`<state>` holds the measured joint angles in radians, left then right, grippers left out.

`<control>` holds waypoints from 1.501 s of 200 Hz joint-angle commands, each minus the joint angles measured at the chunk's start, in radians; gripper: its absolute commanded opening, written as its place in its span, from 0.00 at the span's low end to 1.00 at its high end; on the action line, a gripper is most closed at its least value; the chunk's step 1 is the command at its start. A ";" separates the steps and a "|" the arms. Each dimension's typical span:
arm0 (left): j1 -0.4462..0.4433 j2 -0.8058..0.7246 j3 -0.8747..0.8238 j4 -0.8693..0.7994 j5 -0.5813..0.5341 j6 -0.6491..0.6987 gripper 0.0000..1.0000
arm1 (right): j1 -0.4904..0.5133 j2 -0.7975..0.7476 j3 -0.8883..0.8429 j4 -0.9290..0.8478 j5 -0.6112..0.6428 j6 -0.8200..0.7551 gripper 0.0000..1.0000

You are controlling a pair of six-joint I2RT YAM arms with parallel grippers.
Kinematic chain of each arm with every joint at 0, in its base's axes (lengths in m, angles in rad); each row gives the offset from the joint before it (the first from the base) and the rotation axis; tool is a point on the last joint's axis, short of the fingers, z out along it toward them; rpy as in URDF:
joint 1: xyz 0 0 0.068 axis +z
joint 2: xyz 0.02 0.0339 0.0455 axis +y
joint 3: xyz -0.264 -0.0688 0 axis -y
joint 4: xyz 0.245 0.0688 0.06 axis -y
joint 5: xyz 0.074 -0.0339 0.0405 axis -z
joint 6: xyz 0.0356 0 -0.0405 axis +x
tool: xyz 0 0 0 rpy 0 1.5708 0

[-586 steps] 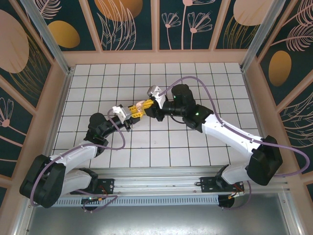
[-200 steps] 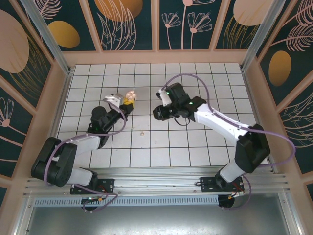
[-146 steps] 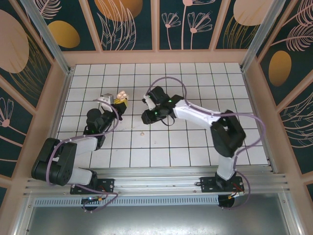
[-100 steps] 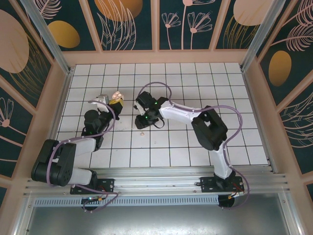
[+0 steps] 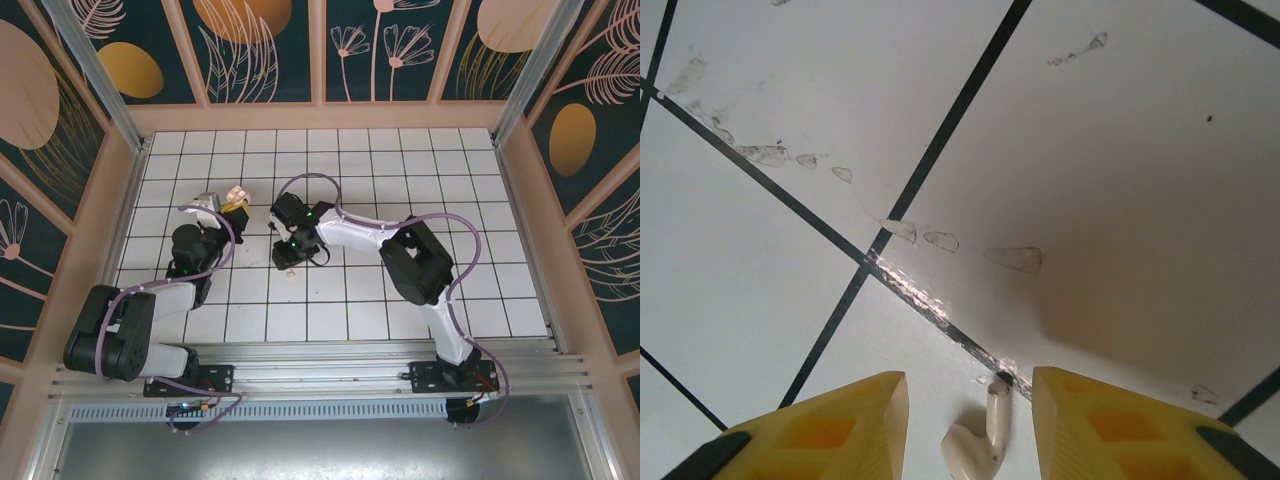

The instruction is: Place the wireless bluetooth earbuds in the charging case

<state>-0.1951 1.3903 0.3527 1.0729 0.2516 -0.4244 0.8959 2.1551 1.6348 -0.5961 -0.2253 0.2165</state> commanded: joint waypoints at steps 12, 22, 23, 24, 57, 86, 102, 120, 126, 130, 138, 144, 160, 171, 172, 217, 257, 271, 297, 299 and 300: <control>0.007 -0.025 0.012 0.016 -0.005 0.002 0.18 | 0.015 0.028 0.022 -0.046 0.026 0.014 0.38; 0.006 -0.027 0.012 0.012 -0.006 0.005 0.18 | 0.017 0.028 0.016 -0.050 0.027 0.017 0.37; 0.006 -0.027 0.012 0.012 -0.006 0.004 0.18 | 0.017 0.028 0.015 -0.050 0.028 0.017 0.37; 0.006 -0.027 0.012 0.012 -0.006 0.004 0.18 | 0.018 0.028 0.015 -0.050 0.029 0.017 0.37; 0.006 -0.032 0.010 0.010 -0.005 0.013 0.18 | 0.031 0.015 -0.027 -0.056 0.045 0.024 0.35; 0.006 -0.033 0.015 -0.006 0.000 0.016 0.18 | 0.032 -0.020 -0.076 -0.064 0.083 0.035 0.30; 0.007 -0.036 0.017 -0.012 0.000 0.022 0.18 | 0.028 -0.047 -0.107 -0.066 0.101 0.046 0.29; 0.007 -0.037 0.018 -0.013 0.003 0.025 0.18 | 0.022 -0.085 -0.152 -0.062 0.114 0.062 0.28; 0.007 -0.036 0.019 -0.013 0.007 0.025 0.18 | 0.016 -0.097 -0.171 -0.059 0.115 0.068 0.27; 0.006 -0.036 0.020 -0.013 0.008 0.025 0.18 | 0.013 -0.107 -0.183 -0.057 0.116 0.073 0.26; 0.007 -0.035 0.018 -0.011 0.010 0.024 0.18 | 0.007 -0.126 -0.212 -0.054 0.119 0.083 0.26; 0.008 -0.033 0.019 -0.010 0.012 0.025 0.18 | 0.003 -0.143 -0.235 -0.050 0.122 0.090 0.26; 0.006 -0.033 0.017 -0.008 0.014 0.027 0.19 | -0.012 -0.190 -0.298 -0.042 0.124 0.117 0.25; 0.007 -0.032 0.018 -0.007 0.015 0.026 0.19 | -0.022 -0.227 -0.341 -0.036 0.126 0.135 0.25; 0.006 -0.032 0.018 -0.008 0.016 0.027 0.19 | -0.024 -0.230 -0.347 -0.035 0.126 0.137 0.25; 0.007 -0.039 0.022 -0.021 0.020 0.042 0.19 | -0.084 -0.358 -0.502 -0.064 0.141 0.181 0.24; 0.007 -0.038 0.025 -0.020 0.030 0.043 0.19 | -0.155 -0.449 -0.613 -0.074 0.131 0.216 0.25; 0.006 -0.035 0.029 -0.021 0.037 0.045 0.19 | -0.169 -0.465 -0.624 -0.080 0.119 0.221 0.26; 0.007 -0.032 0.029 -0.016 0.043 0.047 0.19 | -0.177 -0.470 -0.615 -0.068 0.086 0.217 0.36; 0.007 -0.033 0.029 -0.016 0.044 0.047 0.19 | -0.178 -0.470 -0.613 -0.066 0.083 0.217 0.36; 0.007 -0.034 0.029 -0.016 0.044 0.046 0.19 | -0.179 -0.470 -0.612 -0.066 0.081 0.217 0.37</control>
<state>-0.1944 1.3693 0.3557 1.0424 0.2726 -0.3965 0.7246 1.7161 1.0199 -0.6544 -0.1101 0.4141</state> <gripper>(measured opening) 0.193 0.346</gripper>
